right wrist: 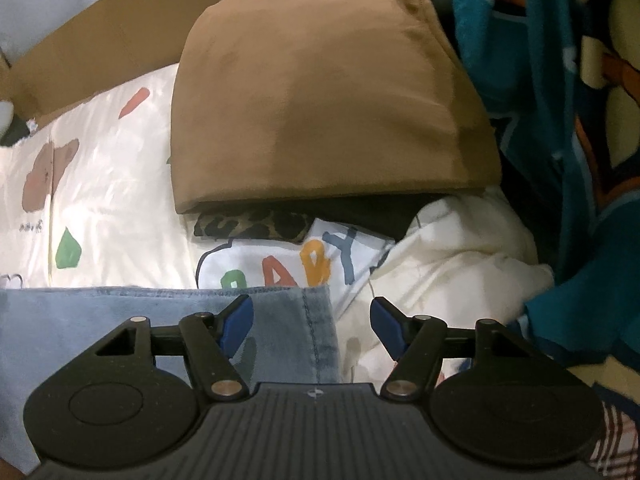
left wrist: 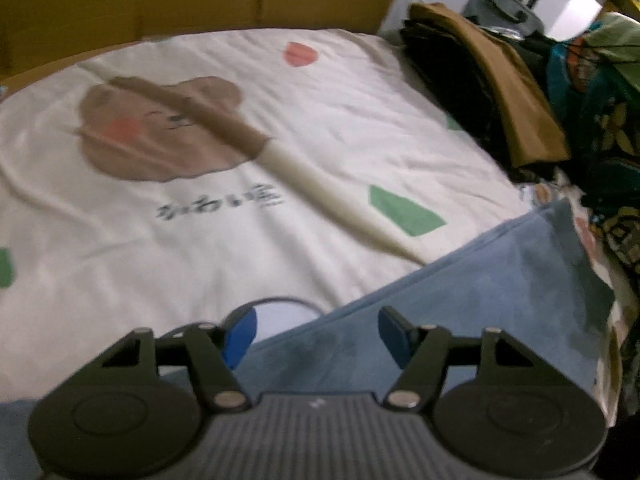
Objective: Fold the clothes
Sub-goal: 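Move both open grippers over the folded jeans edge, then pinch the jeans edge with the left gripper while the right gripper pinches the hem edge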
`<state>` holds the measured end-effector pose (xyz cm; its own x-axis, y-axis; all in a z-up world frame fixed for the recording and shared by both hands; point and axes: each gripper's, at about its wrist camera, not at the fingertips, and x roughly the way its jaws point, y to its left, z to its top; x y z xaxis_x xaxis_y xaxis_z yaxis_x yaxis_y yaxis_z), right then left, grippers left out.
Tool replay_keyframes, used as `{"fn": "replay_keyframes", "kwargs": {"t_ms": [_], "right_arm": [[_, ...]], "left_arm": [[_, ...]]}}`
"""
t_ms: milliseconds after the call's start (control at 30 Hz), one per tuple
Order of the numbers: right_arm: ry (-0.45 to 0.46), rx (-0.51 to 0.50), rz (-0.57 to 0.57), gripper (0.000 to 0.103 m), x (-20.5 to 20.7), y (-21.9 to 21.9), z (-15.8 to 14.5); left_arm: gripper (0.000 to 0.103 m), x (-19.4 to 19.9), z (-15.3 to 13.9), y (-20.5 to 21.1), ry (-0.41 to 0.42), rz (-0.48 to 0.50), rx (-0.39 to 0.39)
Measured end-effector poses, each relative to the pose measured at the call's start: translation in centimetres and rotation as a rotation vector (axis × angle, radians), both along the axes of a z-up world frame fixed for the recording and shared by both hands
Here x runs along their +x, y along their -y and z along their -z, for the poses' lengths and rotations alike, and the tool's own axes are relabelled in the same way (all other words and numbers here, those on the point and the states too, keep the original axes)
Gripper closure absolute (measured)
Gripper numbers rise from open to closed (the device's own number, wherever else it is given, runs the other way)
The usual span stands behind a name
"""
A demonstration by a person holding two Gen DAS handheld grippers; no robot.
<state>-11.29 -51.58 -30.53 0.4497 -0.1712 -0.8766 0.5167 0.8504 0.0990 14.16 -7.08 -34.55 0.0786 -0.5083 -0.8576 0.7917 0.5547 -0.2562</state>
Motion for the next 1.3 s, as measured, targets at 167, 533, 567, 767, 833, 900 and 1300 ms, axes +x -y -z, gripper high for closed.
{"fn": "replay_keyframes", "kwargs": {"t_ms": [167, 533, 567, 767, 833, 900, 1300], "right_arm": [[-0.014, -0.011, -0.078, 0.033, 1.5, 0.0, 0.7], [-0.125, -0.034, -0.190, 0.046, 3.5, -0.9, 2.8], [-0.132, -0.035, -0.187, 0.047, 3.5, -0.9, 3.0], [-0.141, -0.085, -0.189, 0.081, 3.3, -1.0, 2.9], [-0.131, -0.080, -0.181, 0.084, 3.0, -0.7, 2.7], [-0.126, -0.086, -0.189, 0.085, 2.9, -0.6, 2.5], [-0.097, -0.111, -0.167, 0.087, 3.1, -0.5, 1.8]], "left_arm": [[0.038, -0.9, 1.2, 2.0, -0.006, 0.090, -0.029], [0.048, -1.5, 2.7, 4.7, 0.003, 0.217, -0.061], [0.057, -1.5, 2.7, 4.8, 0.009, 0.227, -0.062], [0.096, -2.0, 2.1, 4.6, 0.056, 0.256, -0.064], [0.100, -2.0, 1.9, 4.3, 0.067, 0.251, -0.071], [0.103, -2.0, 1.6, 4.1, 0.077, 0.243, -0.076], [0.084, -1.1, 1.5, 2.8, -0.003, 0.213, -0.093]]}}
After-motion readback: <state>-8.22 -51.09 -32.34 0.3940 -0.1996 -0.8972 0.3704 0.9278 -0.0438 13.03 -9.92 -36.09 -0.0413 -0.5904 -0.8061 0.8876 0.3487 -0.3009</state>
